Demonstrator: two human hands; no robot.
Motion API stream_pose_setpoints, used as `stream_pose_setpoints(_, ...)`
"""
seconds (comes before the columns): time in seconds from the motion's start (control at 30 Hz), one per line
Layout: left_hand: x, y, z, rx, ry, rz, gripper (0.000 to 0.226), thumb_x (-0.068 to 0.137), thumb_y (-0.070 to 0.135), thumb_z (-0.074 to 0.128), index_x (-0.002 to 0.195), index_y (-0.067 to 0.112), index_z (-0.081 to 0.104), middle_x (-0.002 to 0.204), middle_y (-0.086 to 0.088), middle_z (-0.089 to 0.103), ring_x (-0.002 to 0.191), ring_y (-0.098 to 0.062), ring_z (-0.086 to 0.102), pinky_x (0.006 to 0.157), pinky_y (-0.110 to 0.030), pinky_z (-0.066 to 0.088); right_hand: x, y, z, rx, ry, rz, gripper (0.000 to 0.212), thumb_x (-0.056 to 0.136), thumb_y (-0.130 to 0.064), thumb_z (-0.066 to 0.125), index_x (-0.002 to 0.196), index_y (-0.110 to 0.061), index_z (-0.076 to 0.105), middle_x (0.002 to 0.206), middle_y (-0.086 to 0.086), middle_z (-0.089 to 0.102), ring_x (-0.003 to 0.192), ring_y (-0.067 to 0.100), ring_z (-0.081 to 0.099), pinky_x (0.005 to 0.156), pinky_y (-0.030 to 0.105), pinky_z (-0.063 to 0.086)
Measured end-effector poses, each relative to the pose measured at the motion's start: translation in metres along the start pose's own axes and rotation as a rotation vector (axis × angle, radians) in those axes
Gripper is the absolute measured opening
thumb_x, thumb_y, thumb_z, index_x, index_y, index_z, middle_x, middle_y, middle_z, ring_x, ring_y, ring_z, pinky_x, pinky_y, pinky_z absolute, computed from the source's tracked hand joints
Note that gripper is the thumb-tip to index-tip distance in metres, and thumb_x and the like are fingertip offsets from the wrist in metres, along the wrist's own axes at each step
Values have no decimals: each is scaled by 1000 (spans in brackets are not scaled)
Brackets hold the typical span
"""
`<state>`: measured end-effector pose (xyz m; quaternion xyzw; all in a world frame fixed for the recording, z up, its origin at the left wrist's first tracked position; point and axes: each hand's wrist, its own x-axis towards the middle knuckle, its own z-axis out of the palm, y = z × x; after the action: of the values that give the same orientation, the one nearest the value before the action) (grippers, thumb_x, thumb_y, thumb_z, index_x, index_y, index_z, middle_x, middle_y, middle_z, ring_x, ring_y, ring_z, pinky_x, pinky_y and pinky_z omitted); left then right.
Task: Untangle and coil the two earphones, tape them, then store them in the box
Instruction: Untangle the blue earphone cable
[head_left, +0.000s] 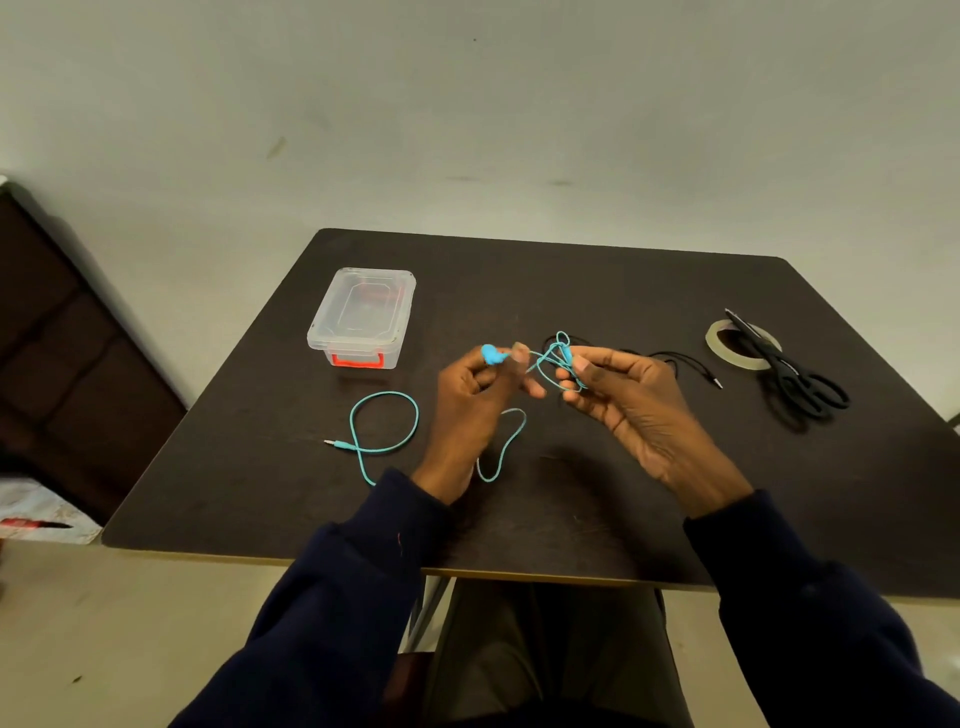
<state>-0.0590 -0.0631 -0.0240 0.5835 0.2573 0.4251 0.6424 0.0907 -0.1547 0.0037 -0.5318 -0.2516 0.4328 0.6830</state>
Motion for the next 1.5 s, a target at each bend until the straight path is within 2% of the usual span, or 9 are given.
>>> stream_pose_setpoints(0.2, 3, 6, -11, 36, -9, -350, 55, 100, 59, 44, 90, 10, 67, 72, -14, 73, 52, -8, 43, 51, -20, 31, -7, 0, 1, -36, -9, 7, 18, 91, -4, 67, 108, -2, 72, 97, 19, 76, 83, 20, 74, 67, 25, 61)
stream_pose_setpoints(0.43, 8, 10, -18, 122, -58, -451, 72, 88, 58, 67, 140, 29, 26, 103, -16, 72, 51, -9, 54, 49, -20, 45, -3, 1, -3, -70, -13, -16, 29, 89, -4, 71, 117, 3, 69, 102, 23, 75, 74, 13, 66, 58, 17, 52)
stream_pose_setpoints(0.53, 5, 13, -19, 155, -84, -303, 54, 94, 47, 65, 138, 29, 41, 109, -9, 66, 57, -17, 66, 51, -20, 47, -2, 1, -6, -112, -13, -49, 30, 87, -4, 72, 117, 0, 71, 104, 21, 75, 77, 14, 68, 61, 18, 53)
stream_pose_setpoints(0.7, 3, 13, -14, 196, -147, -146, 17, 94, 27, 70, 101, 13, 75, 99, -8, 76, 46, -15, 61, 41, -17, 36, -1, 0, -5, -163, -38, -102, 28, 90, -6, 70, 118, -1, 69, 106, 16, 76, 86, 19, 74, 67, 21, 58)
stream_pose_setpoints(0.8, -1, 14, -10, 153, -145, -164, 13, 90, 12, 74, 100, 4, 75, 82, -8, 75, 45, -5, 56, 42, -16, 42, -2, -1, -6, -178, -90, -114, 27, 94, -5, 66, 121, -2, 68, 109, 18, 76, 91, 24, 74, 73, 25, 60)
stream_pose_setpoints(0.9, 1, 12, -11, 150, -116, -155, 17, 91, 5, 71, 106, -1, 74, 89, -15, 76, 48, -3, 58, 45, -14, 44, -3, -1, -8, -191, -127, -128, 30, 94, -3, 65, 124, -2, 66, 112, 18, 75, 94, 26, 74, 77, 27, 61)
stream_pose_setpoints(1.23, 5, 10, -14, 81, -143, -240, 15, 97, 6, 63, 100, 12, 76, 80, -2, 73, 51, -2, 46, 44, -11, 35, 2, 1, -13, -28, -232, -53, 35, 103, -5, 46, 136, -1, 57, 127, 18, 69, 110, 28, 69, 84, 33, 59)
stream_pose_setpoints(1.37, 6, 10, -14, -66, -110, -334, 15, 96, 4, 62, 95, 9, 76, 79, -5, 72, 50, -3, 43, 43, -11, 31, 6, 7, -17, 75, -279, 17, 52, 94, 10, 31, 141, -1, 51, 134, 19, 65, 122, 32, 65, 88, 35, 58)
stream_pose_setpoints(1.5, 6, 9, -10, -147, -98, -347, 15, 96, 1, 59, 95, 2, 74, 75, -4, 71, 47, -2, 40, 44, -14, 26, 7, 20, -10, -46, -209, -21, 48, 88, 15, 60, 134, 0, 57, 123, 20, 70, 113, 32, 69, 85, 38, 62)
